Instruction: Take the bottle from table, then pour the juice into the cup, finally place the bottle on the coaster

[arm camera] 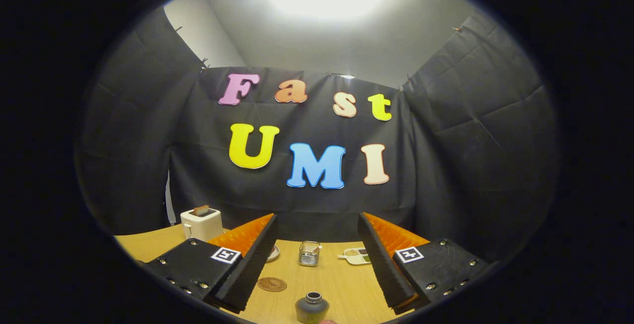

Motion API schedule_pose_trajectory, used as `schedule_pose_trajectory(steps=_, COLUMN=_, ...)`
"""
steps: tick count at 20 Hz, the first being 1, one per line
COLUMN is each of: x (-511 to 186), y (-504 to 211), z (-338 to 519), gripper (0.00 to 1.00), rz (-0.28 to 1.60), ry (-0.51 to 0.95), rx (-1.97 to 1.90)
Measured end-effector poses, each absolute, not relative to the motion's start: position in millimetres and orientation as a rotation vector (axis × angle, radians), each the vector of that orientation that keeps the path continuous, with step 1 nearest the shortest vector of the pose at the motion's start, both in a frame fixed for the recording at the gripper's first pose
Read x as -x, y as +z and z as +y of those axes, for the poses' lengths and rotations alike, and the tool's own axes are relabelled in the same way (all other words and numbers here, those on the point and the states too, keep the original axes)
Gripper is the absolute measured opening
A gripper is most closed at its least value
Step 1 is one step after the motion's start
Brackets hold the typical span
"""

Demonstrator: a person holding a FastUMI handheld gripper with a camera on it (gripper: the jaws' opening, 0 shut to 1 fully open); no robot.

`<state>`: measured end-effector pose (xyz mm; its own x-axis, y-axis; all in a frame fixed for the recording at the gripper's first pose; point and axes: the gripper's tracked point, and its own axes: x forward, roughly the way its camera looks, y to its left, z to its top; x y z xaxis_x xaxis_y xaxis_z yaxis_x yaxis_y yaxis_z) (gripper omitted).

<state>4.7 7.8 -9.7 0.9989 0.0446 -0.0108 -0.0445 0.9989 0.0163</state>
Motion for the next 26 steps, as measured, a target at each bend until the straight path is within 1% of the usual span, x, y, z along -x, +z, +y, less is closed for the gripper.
schedule_pose_trajectory(steps=15, x=-7, y=-54, z=0, gripper=0.98, rz=0.019, ry=0.089, rx=-0.071)
schedule_pose_trajectory(steps=26, x=-9, y=-133, z=9, gripper=0.98, rz=0.158, ry=0.135, rx=-0.115)
